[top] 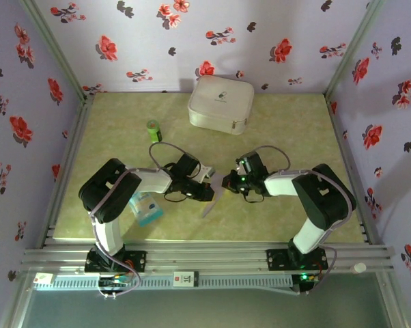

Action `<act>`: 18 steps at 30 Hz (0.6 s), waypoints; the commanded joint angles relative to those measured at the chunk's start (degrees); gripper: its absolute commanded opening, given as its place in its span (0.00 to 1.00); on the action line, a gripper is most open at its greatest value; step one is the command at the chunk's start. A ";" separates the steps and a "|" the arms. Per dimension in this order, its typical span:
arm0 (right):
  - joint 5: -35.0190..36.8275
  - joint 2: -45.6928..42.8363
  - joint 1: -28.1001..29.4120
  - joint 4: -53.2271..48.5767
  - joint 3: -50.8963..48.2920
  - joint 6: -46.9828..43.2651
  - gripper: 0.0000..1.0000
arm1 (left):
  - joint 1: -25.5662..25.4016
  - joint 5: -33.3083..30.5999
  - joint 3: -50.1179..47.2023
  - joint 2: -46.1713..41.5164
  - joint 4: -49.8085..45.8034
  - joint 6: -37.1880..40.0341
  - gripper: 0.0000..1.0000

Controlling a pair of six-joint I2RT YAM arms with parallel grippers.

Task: Fold a paper plane with a square sheet of paper (pick it up from the middle)
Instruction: Fold the wing for the fifth time at the center of the table.

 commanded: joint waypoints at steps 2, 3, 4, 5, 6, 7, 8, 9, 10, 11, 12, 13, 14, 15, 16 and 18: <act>6.57 1.16 -3.17 -0.01 -0.39 1.39 0.03 | -0.98 -3.32 -4.18 2.86 -10.67 1.83 0.00; 7.01 1.12 -3.57 -0.13 -0.42 1.60 0.03 | -0.96 -3.39 -4.25 2.86 -10.58 1.83 0.00; 7.29 1.16 -4.10 -0.51 -0.20 1.78 0.03 | -0.95 -3.39 -4.35 2.81 -10.52 1.76 0.00; 7.37 1.17 -4.43 -1.26 0.28 1.62 0.03 | -0.97 -3.36 -4.36 2.83 -10.49 1.74 0.00; 7.77 1.21 -4.70 -2.34 0.77 1.30 0.03 | -1.01 -3.34 -4.35 2.86 -10.49 1.75 0.00; 8.72 1.20 -4.97 -3.90 1.59 1.00 0.03 | -0.99 -3.43 -4.45 2.79 -10.49 1.75 0.00; 9.69 1.35 -5.29 -5.32 2.16 0.76 0.03 | -0.97 -3.47 -4.45 2.69 -10.41 1.76 0.00; 10.35 1.51 -5.55 -6.30 2.67 0.62 0.03 | -0.95 -3.49 -4.47 2.75 -10.41 1.74 0.00; 10.92 1.66 -6.15 -7.13 3.13 0.69 0.03 | -0.95 -3.56 -4.58 2.76 -10.34 1.81 0.00; 11.21 1.85 -6.69 -7.47 3.40 0.71 0.03 | -0.96 -3.55 -4.63 2.75 -10.32 1.74 0.00; 11.25 1.98 -7.07 -7.26 3.38 0.87 0.03 | -0.95 -3.58 -4.63 2.68 -10.32 1.70 0.00; 11.37 2.10 -7.57 -7.09 3.49 1.12 0.03 | -0.98 -3.58 -4.71 2.59 -10.24 1.65 0.00; 10.97 2.18 -7.99 -6.80 3.68 1.21 0.03 | -0.95 -3.54 -4.80 2.59 -10.15 1.68 0.00; 10.68 2.19 -8.20 -6.79 3.98 1.23 0.03 | -0.96 -3.64 -4.78 2.50 -10.10 1.61 0.00; 10.13 1.94 -8.35 -7.03 4.49 1.19 0.03 | -1.00 -3.65 -4.80 2.50 -10.05 1.52 0.00; 8.15 0.32 -8.12 -5.13 4.56 1.18 0.03 | -0.95 -3.75 -4.76 2.43 -9.99 1.41 0.00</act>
